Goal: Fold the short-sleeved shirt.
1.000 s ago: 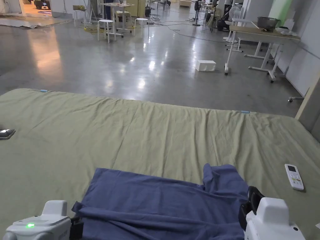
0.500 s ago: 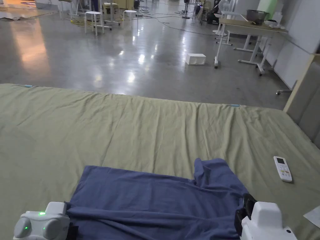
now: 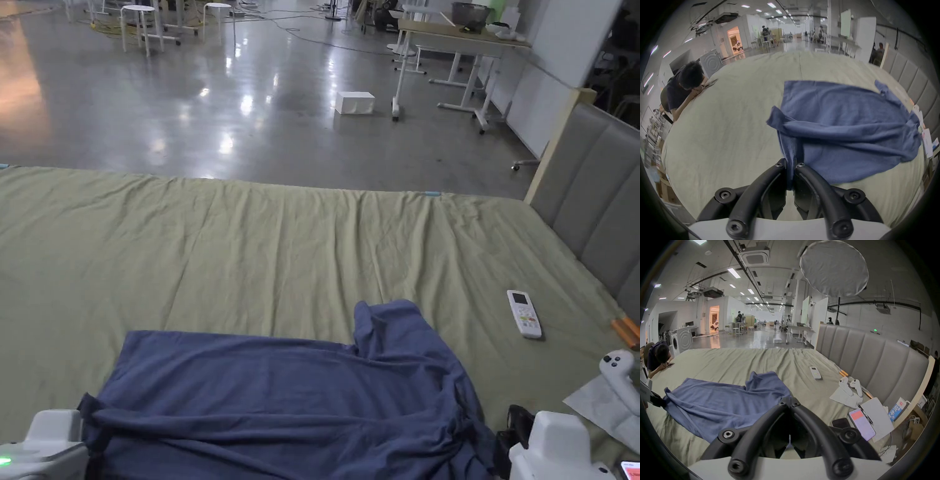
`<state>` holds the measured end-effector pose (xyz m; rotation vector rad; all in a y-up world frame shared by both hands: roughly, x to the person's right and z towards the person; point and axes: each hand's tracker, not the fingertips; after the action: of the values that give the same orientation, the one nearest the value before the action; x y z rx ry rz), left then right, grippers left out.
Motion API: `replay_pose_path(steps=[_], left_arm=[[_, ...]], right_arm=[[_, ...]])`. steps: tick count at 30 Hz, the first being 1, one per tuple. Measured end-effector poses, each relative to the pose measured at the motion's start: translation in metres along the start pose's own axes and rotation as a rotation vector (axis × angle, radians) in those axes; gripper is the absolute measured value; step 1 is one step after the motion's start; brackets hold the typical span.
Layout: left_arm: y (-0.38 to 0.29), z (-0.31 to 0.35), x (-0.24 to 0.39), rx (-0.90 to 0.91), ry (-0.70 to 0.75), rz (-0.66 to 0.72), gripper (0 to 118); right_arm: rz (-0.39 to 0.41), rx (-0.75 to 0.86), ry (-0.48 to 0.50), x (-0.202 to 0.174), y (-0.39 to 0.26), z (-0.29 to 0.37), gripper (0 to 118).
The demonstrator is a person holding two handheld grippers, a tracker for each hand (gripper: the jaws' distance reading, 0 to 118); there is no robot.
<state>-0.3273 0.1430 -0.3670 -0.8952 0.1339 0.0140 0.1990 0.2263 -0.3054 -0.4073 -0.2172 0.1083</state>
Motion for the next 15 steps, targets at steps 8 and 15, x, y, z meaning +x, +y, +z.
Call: replay_pose_path(steps=[8, 15], left_arm=[[-0.003, 0.015, -0.016, 0.013, -0.018, 0.006, 8], [-0.003, 0.016, -0.013, 0.010, -0.010, -0.014, 8]], right_arm=[[0.073, -0.339, 0.094, 0.016, -0.028, -0.052, 45], [0.212, -0.565, 0.114, -0.006, -0.066, -0.114, 61]])
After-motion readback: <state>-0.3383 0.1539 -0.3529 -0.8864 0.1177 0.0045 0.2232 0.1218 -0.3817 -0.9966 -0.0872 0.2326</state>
